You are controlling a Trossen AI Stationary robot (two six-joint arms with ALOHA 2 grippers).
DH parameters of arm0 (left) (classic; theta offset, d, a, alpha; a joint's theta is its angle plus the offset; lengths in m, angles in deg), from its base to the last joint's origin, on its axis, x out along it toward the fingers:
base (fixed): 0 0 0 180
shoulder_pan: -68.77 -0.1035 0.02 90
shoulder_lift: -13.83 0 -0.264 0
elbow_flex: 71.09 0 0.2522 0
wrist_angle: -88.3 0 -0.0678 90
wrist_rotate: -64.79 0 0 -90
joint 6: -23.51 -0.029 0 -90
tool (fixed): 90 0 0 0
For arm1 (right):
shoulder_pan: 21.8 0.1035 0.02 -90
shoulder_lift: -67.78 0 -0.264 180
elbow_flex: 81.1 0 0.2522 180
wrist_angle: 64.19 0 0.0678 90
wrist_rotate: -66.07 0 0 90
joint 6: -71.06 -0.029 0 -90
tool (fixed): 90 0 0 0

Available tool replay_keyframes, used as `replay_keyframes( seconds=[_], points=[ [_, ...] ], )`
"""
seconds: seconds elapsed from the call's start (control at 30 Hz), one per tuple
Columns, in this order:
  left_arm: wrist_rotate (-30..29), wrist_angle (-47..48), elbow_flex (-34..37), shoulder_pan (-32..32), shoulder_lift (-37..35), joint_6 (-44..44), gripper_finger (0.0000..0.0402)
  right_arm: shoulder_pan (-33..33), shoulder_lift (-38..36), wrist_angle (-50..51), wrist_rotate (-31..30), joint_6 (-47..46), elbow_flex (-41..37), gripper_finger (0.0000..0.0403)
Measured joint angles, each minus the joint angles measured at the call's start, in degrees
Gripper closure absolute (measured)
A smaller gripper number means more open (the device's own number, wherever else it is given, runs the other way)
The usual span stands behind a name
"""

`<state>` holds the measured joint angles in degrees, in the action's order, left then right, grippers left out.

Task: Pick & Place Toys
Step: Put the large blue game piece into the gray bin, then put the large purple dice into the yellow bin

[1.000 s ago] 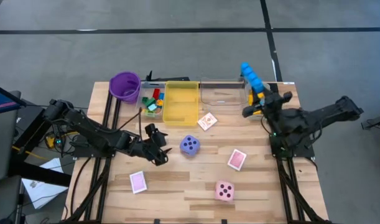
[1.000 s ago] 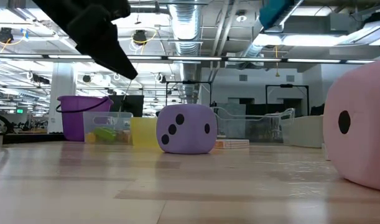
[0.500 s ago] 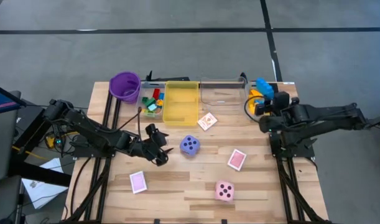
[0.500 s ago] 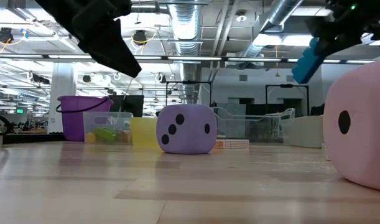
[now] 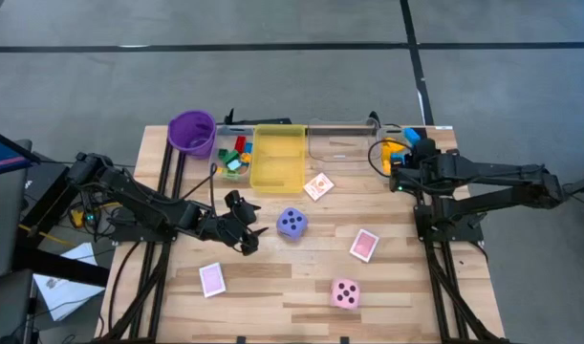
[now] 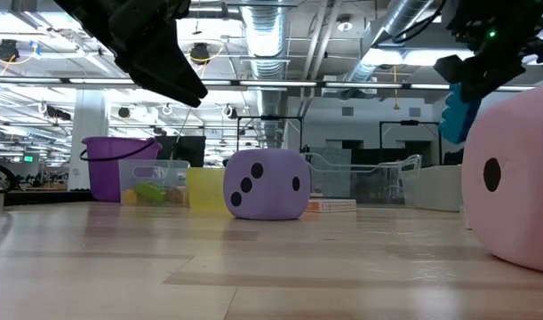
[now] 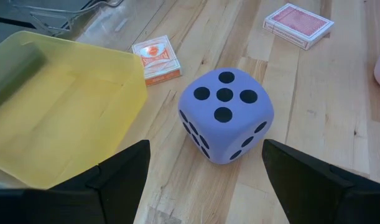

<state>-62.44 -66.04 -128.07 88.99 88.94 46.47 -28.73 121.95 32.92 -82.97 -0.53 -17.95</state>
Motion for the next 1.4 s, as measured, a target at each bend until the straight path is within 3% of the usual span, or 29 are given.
replay_keyframes(
  seconds=[0.23, 0.53, 0.73, 0.97, 1.17, 1.4],
  points=[
    [0.00, 0.01, 0.00, 0.01, 0.00, 0.00, 0.0101, -3.87, 2.81, -1.94, 0.56, 3.44, 0.00, 0.0244],
    [-0.01, 0.02, 0.00, 0.01, 0.00, 0.00, 0.0101, -6.65, 7.64, -11.68, 0.56, 13.86, 0.00, 0.0191],
    [-0.02, 0.02, -0.02, 0.01, 0.00, 0.00, 0.0101, -5.75, 10.14, -14.76, 4.19, 22.42, 0.00, 0.0173],
    [-0.02, -1.23, -0.02, 0.01, 0.00, 0.02, 0.0101, 4.56, 10.30, -19.03, 6.08, 25.43, 0.00, 0.0179],
    [-0.01, -5.24, -0.02, 0.01, 0.00, 0.04, 0.0101, 18.36, 11.59, -22.70, 6.30, 19.30, 0.00, 0.0188],
    [1.99, -8.88, -0.04, 0.12, 0.00, 0.04, 0.0101, 36.83, 20.72, -41.37, 1.32, 17.88, 0.00, 0.0204]
  ],
)
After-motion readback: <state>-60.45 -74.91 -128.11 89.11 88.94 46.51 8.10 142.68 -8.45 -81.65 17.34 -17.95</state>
